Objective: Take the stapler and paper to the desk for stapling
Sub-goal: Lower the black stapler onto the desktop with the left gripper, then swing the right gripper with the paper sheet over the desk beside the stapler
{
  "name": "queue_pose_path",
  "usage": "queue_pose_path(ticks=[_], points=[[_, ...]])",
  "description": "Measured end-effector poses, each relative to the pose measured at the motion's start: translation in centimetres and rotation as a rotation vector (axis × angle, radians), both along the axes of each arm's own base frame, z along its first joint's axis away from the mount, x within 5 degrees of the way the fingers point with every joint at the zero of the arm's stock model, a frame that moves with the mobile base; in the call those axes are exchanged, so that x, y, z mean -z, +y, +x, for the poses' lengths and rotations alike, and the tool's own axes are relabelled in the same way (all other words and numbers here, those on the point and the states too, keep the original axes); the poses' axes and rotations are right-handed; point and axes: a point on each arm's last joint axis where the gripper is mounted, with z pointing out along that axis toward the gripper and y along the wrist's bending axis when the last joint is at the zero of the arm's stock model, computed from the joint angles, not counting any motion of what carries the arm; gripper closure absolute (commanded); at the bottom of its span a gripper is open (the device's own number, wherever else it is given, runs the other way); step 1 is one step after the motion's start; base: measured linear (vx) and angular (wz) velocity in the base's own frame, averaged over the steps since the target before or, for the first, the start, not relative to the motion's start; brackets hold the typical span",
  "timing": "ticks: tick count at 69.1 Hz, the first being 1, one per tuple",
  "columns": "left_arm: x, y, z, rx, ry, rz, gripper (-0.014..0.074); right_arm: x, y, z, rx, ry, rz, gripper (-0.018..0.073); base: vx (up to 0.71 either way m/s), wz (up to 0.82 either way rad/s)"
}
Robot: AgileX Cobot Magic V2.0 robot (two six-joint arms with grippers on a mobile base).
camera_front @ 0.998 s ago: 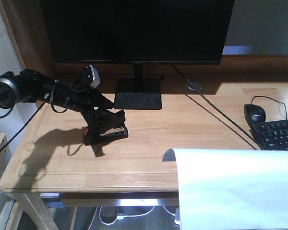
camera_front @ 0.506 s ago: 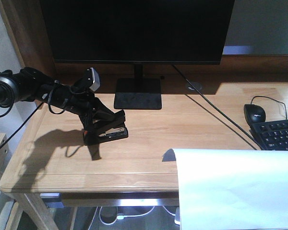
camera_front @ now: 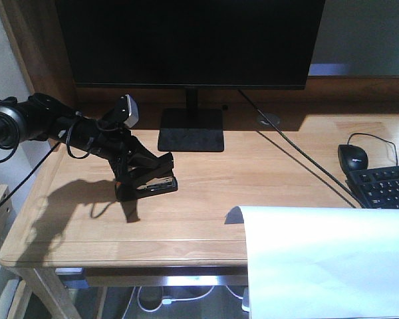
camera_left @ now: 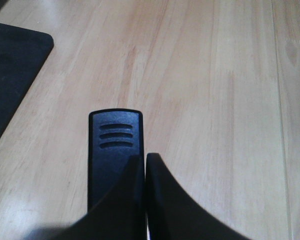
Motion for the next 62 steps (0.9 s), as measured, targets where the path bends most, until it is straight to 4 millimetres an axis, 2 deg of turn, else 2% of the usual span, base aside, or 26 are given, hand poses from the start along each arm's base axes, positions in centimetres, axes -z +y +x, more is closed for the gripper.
queue_pose_path(ticks=[62], points=[[0.0, 0.0, 0.0, 0.0, 0.0, 0.0, 0.0603, 0.02, 0.03, 0.0, 0.003, -0.002, -0.01, 0.0564, 0.0, 0.0]])
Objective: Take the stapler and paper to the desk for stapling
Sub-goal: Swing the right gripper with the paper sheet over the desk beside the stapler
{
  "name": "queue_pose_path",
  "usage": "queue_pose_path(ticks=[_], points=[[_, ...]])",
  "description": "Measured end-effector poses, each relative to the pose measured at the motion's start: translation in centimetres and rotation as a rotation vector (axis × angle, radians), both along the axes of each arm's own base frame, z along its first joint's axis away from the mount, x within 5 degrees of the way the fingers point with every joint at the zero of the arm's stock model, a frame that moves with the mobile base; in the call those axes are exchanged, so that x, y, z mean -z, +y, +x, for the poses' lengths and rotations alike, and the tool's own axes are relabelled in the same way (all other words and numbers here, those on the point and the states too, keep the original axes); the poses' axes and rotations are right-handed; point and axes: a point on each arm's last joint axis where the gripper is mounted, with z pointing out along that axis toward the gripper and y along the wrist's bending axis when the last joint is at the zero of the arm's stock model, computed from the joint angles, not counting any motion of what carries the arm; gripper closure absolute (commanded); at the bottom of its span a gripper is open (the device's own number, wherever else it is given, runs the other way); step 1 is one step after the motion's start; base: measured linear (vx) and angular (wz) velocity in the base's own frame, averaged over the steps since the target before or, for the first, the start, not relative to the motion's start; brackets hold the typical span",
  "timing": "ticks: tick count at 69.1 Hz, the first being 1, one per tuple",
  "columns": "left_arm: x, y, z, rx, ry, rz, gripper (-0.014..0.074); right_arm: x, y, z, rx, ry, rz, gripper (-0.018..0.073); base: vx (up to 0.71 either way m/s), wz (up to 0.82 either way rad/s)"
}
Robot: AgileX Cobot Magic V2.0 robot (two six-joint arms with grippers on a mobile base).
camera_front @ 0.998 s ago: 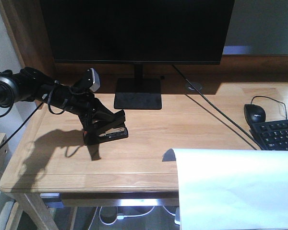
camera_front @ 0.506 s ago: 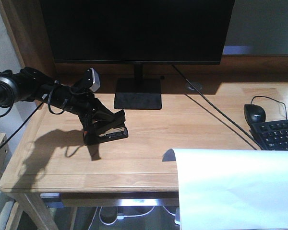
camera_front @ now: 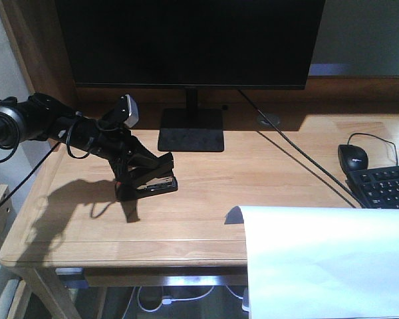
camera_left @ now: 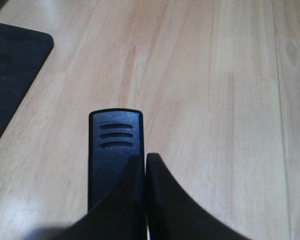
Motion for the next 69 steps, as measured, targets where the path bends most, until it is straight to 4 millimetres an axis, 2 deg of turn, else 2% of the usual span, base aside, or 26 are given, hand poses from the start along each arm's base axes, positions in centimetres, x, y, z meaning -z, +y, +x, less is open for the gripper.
queue_pose_path(ticks=[21, 46, 59, 69], points=[[0.0, 0.0, 0.0, 0.0, 0.0, 0.0, 0.0603, 0.9, 1.3, -0.1, 0.04, -0.063, -0.335, 0.0564, 0.0, 0.0], [0.0, 0.0, 0.0, 0.0, 0.0, 0.0, 0.0603, 2.6, 3.1, -0.7, -0.089, -0.079, -0.676, 0.0564, 0.0, 0.0], [0.0, 0.0, 0.0, 0.0, 0.0, 0.0, 0.0603, 1.7, 4.0, -0.7, -0.187, -0.095, -0.937, 0.0564, 0.0, 0.0], [0.0, 0.0, 0.0, 0.0, 0.0, 0.001, 0.0603, -0.1, 4.5, 0.1, -0.241, -0.089, -1.057, 0.0564, 0.0, 0.0]])
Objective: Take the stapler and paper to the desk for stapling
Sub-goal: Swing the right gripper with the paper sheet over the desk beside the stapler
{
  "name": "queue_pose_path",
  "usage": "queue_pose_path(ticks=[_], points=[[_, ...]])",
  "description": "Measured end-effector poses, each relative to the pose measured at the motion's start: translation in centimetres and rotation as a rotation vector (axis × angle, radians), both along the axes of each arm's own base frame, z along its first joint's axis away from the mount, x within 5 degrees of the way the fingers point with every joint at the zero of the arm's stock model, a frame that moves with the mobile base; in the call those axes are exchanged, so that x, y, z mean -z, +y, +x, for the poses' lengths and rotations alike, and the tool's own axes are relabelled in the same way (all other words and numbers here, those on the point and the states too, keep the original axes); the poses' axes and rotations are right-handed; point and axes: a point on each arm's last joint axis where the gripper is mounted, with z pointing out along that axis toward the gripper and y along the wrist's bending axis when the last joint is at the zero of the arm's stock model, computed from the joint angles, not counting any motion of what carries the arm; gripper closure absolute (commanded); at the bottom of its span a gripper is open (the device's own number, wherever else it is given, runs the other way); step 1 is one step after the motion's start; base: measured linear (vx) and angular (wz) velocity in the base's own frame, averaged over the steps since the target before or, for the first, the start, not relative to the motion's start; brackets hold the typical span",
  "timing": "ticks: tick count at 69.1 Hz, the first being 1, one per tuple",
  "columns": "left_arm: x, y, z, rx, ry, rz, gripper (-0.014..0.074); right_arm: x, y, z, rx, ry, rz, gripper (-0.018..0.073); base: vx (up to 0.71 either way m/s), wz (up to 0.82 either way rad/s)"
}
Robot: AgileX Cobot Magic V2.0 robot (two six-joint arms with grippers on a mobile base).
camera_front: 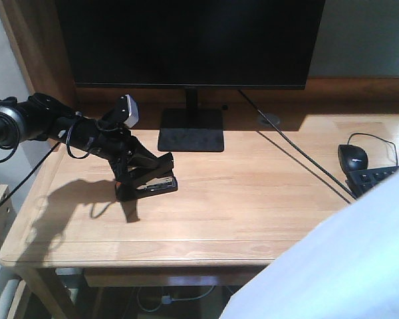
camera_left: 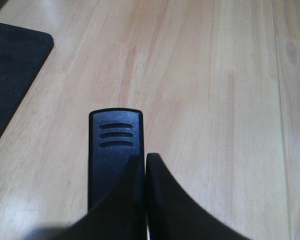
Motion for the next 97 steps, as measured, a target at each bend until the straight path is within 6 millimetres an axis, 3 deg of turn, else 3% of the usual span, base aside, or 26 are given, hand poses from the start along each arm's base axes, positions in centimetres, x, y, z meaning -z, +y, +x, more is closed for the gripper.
queue_pose_path(ticks=[22, 55, 80, 97], points=[[0.0, 0.0, 0.0, 0.0, 0.0, 0.0, 0.0603, -2.4, 1.3, 4.2, -0.088, 0.054, -0.145, 0.0564, 0.0, 0.0], [0.0, 0.0, 0.0, 0.001, 0.0, 0.001, 0.0603, -2.7, 4.1, 12.7, -0.298, 0.202, -0.24, 0.0564, 0.0, 0.0], [0.0, 0.0, 0.0, 0.001, 0.0, 0.001, 0.0603, 1.6, 5.9, 17.8, -0.353, 0.348, -0.304, 0.0564, 0.0, 0.0], [0.0, 0.0, 0.0, 0.001, 0.0, 0.001, 0.0603, 6.8, 6.0, 21.4, -0.113, 0.424, -0.487, 0.0564, 0.0, 0.0]])
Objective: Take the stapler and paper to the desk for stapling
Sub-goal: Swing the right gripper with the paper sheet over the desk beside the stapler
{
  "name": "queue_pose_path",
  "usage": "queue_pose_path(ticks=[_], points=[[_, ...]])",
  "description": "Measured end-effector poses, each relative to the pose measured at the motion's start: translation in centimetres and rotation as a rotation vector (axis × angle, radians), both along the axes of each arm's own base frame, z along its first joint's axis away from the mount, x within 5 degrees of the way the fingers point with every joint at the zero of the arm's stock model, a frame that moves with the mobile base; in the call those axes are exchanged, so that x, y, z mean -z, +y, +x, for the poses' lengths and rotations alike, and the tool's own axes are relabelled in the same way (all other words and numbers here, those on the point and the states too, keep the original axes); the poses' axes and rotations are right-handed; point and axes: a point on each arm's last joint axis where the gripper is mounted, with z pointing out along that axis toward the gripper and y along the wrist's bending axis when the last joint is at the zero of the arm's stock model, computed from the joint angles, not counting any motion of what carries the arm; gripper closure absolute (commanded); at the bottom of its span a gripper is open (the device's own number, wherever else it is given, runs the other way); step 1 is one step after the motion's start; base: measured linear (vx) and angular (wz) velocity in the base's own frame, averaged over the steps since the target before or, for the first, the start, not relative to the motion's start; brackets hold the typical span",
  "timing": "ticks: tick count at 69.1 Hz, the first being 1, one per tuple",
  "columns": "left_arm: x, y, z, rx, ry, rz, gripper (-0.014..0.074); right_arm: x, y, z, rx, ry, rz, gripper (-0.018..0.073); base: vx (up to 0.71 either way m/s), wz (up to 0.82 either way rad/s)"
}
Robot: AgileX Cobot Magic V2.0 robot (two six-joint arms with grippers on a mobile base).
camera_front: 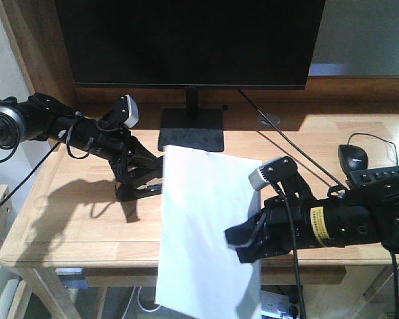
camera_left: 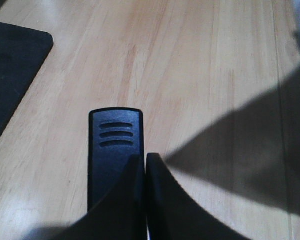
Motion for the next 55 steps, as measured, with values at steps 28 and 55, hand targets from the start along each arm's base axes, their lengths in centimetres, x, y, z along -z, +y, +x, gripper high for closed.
queue_pose_path(ticks=[28, 55], points=[[0.0, 0.0, 0.0, 0.0, 0.0, 0.001, 0.0603, 1.7, -2.2, 2.4, 0.304, -0.061, -0.183, 0.0564, 0.0, 0.0], [0.0, 0.0, 0.0, 0.0, 0.0, 0.001, 0.0603, 3.6, -1.5, 4.8, 0.303, -0.024, -0.205, 0.0564, 0.0, 0.0]])
